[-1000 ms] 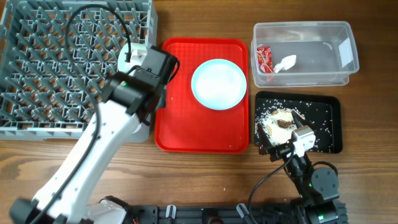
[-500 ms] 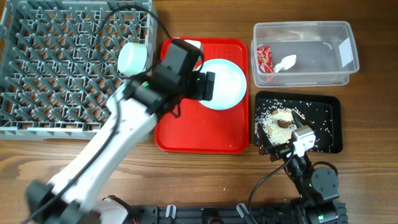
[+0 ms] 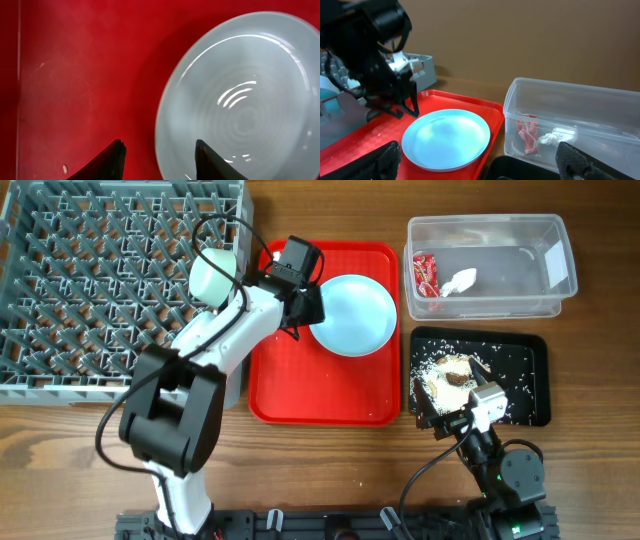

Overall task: Sort waste into correct bins and load items into the dishwasher rack
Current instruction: 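Reach the left gripper to the large light-blue plate and grasp edge, then lift the plate off the red tray and stand it in the rack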

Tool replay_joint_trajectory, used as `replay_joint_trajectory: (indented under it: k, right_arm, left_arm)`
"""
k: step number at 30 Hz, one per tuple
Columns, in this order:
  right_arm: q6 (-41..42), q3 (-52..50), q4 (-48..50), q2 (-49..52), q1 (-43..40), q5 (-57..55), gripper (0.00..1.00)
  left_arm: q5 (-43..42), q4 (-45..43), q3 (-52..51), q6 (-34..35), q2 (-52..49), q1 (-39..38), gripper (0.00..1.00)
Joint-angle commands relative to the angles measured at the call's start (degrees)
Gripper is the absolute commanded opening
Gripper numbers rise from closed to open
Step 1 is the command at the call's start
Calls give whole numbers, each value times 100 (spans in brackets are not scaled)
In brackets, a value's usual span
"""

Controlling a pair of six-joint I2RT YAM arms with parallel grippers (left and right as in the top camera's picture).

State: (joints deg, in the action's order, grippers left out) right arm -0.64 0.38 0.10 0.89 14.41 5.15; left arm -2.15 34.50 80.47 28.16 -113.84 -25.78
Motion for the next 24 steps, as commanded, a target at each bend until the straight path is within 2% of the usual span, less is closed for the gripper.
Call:
replay_joint_trajectory:
  k: [1, 3, 4, 5, 6, 7, 8, 12, 14, 18, 21, 24]
  right_arm:
    - [79, -9, 31, -61, -31, 90, 100]
    - [79, -9, 31, -61, -31, 87, 100]
    - [79, -9, 33, -61, -31, 90, 100]
    - [79, -9, 33, -61, -31, 90, 100]
    - [79, -9, 33, -61, -31, 87, 100]
    - [79, -9, 33, -61, -31, 87, 100]
    - [79, -9, 33, -61, -31, 90, 100]
    - [81, -9, 33, -61, -31, 87, 100]
    - [79, -9, 33, -61, -31, 87, 100]
    - [79, -9, 33, -61, -31, 87, 100]
    - [76, -9, 33, -61, -31, 90, 100]
    - [79, -9, 33, -61, -31, 90, 100]
  left_arm:
    - [-240, -55, 17, -273, -455, 31, 45]
    - [-365, -70, 17, -564, -595, -17, 47]
    - [-361, -61, 17, -693, -634, -46, 45]
    - [-358, -44, 17, -787, -667, -66, 40]
    - [-358, -9, 17, -848, -671, -76, 19]
    - [-358, 31, 17, -846, -669, -74, 6]
    - [-358, 85, 22, -846, -623, -66, 4]
    - [210, 660, 212, -846, -236, 68, 4]
    - [940, 1228, 555, -859, 136, 168, 4]
    - [1996, 2315, 1464, -1300, 879, 245, 4]
    - [2922, 2824, 1873, -1316, 1405, 240, 4]
    - [4275, 2970, 1915, -1843, 2083, 245, 4]
